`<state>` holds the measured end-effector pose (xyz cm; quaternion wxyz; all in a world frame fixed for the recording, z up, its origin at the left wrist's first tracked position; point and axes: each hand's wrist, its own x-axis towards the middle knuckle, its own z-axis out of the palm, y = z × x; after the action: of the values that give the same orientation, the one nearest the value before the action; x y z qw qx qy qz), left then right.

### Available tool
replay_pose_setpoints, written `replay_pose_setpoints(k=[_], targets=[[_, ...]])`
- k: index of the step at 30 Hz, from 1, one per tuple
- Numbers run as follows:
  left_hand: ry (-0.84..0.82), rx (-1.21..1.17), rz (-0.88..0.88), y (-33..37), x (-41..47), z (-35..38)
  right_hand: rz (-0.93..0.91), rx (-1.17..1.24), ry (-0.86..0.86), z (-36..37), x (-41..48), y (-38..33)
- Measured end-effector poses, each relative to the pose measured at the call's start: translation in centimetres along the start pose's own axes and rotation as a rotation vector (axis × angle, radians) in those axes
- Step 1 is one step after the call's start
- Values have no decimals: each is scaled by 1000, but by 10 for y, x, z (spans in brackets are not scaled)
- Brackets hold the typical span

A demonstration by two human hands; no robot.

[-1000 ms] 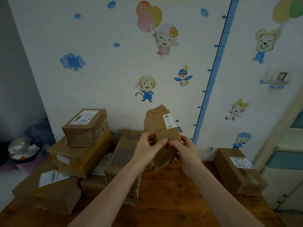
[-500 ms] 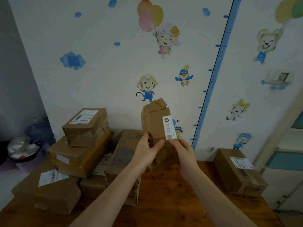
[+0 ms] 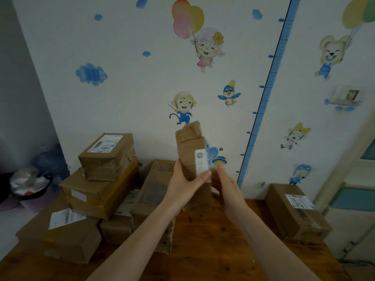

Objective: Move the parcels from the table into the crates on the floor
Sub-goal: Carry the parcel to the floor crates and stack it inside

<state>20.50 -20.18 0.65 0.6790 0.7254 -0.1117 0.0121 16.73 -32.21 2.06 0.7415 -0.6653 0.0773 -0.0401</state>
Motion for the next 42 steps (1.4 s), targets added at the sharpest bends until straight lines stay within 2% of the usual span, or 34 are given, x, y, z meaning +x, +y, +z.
replay_pose_setpoints(k=[3,6,8,10,12,14,17,21,25,34,42], targets=[[41,-106,-118,2,-2,-3,-80,-170,-25,1,0,-1],[-6,-240,-203,5,-5,-8,-163,-392,28,-2,5,8],[-38,-334,-252,5,-3,-15,-103,-443,76,-2,7,9],[-78,-436,-306,5,-1,-24,73,-403,94,-3,8,6],[-135,-513,-340,3,1,-32,254,-229,40,-6,10,2],[-183,-524,-355,4,0,-37,312,-123,-21,-7,9,0],[-202,-548,-392,3,0,-38,251,-74,27,-5,8,4],[-67,-444,-381,-1,-1,-39,168,-82,135,-6,10,9],[-3,-399,-374,-6,-1,-38,125,-99,165,-7,13,12],[-120,-383,-529,-11,-5,-33,212,-57,150,-5,13,19],[-136,-317,-500,-17,-4,-23,237,-40,221,-16,11,29]])
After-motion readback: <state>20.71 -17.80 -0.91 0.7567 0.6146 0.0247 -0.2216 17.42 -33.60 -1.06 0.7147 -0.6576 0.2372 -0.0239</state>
